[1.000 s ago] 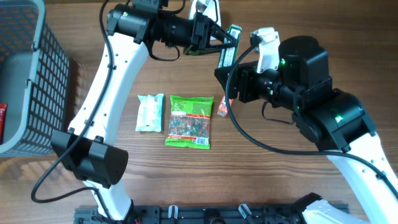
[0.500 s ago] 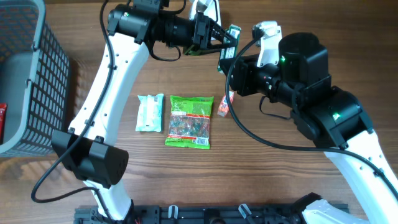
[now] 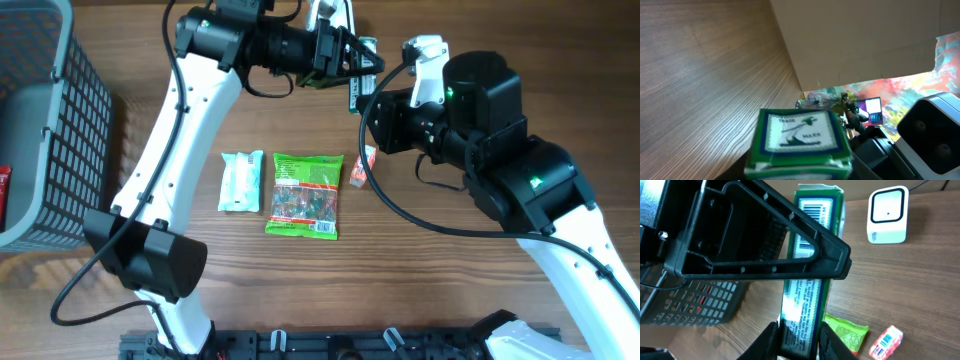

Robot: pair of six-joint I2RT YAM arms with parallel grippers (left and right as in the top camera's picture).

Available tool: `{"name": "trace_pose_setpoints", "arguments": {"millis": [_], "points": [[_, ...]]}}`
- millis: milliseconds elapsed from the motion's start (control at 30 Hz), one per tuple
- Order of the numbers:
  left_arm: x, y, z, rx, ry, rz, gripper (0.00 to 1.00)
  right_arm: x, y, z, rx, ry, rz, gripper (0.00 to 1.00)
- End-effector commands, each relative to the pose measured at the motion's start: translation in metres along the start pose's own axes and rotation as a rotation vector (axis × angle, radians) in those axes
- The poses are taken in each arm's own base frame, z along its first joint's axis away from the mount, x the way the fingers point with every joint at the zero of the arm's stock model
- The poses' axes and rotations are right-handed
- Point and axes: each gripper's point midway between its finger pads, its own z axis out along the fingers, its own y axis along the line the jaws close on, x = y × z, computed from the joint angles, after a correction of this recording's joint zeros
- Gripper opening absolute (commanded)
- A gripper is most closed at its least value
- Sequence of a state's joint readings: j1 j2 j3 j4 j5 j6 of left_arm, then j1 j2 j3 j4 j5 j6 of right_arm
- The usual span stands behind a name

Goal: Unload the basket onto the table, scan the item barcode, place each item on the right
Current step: 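Grasp the green box with the right gripper from the left gripper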

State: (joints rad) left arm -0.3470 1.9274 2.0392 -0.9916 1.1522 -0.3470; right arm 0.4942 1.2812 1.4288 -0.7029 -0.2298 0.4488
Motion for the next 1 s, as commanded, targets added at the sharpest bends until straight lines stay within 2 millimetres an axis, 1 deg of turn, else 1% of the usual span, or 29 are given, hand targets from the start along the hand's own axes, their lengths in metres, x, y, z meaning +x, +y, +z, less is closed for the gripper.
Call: {"name": "trace_pose_setpoints", "arguments": {"millis": [0, 33, 67, 100, 167, 233, 267, 300, 333, 367, 400, 433, 500, 567, 700, 800, 833, 867, 933, 967], "points": [[0.003, -0.006, 0.003, 0.026, 0.015, 0.008, 0.34, -0.005, 0.001, 0.001, 0.006, -0.009, -0.007, 0.25], [0.003, -0.007, 0.003, 0.03, 0.017, 0.008, 0.23, -0.004, 0.001, 0.001, 0.006, -0.008, -0.007, 0.48], [0.004, -0.008, 0.002, 0.039, 0.021, 0.008, 0.17, -0.004, 0.001, 0.001, 0.007, -0.008, -0.007, 0.56], [0.005, -0.01, 0.002, 0.05, 0.025, 0.008, 0.14, -0.004, 0.001, 0.002, 0.007, -0.006, -0.007, 0.63], [0.006, -0.012, 0.002, 0.061, 0.031, 0.006, 0.13, -0.003, -0.001, 0.005, 0.011, 0.003, -0.004, 0.65], [0.006, -0.012, 0.002, 0.064, 0.031, 0.005, 0.14, 0.002, -0.004, 0.015, 0.015, 0.03, 0.005, 0.66], [0.006, -0.013, 0.002, 0.064, 0.032, 0.005, 0.14, 0.004, -0.004, 0.018, 0.009, 0.041, 0.007, 0.65], [0.006, -0.013, 0.002, 0.064, 0.032, 0.005, 0.14, 0.006, -0.003, 0.021, 0.003, 0.053, 0.009, 0.62], [0.006, -0.013, 0.002, 0.064, 0.032, 0.005, 0.15, 0.006, -0.004, 0.022, 0.003, 0.056, 0.009, 0.57], [0.006, -0.013, 0.002, 0.064, 0.032, 0.005, 0.15, 0.006, -0.003, 0.022, 0.002, 0.053, 0.006, 0.5], [0.006, -0.012, 0.002, 0.064, 0.032, 0.005, 0.15, 0.005, -0.003, 0.022, 0.0, 0.048, 0.004, 0.41], [0.006, -0.013, 0.002, 0.064, 0.032, 0.005, 0.16, 0.004, -0.002, 0.021, -0.001, 0.045, 0.003, 0.36], [0.006, -0.012, 0.002, 0.063, 0.031, 0.006, 0.2, 0.004, -0.002, 0.021, -0.001, 0.046, 0.003, 0.35], [0.005, -0.012, 0.002, 0.059, 0.029, 0.006, 0.21, 0.004, -0.002, 0.021, -0.001, 0.046, 0.002, 0.32], [0.0, 0.0, 0.002, -0.011, -0.002, 0.009, 0.24, 0.003, -0.006, 0.021, 0.019, 0.037, -0.026, 0.23], [-0.003, 0.004, 0.002, -0.033, -0.015, 0.015, 0.25, 0.003, -0.006, 0.02, 0.02, 0.04, -0.027, 0.22], [-0.004, 0.005, 0.002, -0.043, -0.022, 0.019, 0.27, 0.004, -0.006, 0.02, 0.021, 0.041, -0.03, 0.22], [-0.007, 0.009, 0.001, -0.063, -0.034, 0.023, 0.34, 0.004, -0.006, 0.02, 0.02, 0.042, -0.04, 0.21], [-0.014, 0.018, -0.002, -0.115, -0.069, 0.031, 0.39, 0.005, -0.007, 0.019, 0.027, 0.045, -0.047, 0.2], [-0.019, 0.023, -0.005, -0.137, -0.088, 0.037, 0.46, 0.006, -0.008, 0.018, 0.033, 0.048, -0.046, 0.2]]}}
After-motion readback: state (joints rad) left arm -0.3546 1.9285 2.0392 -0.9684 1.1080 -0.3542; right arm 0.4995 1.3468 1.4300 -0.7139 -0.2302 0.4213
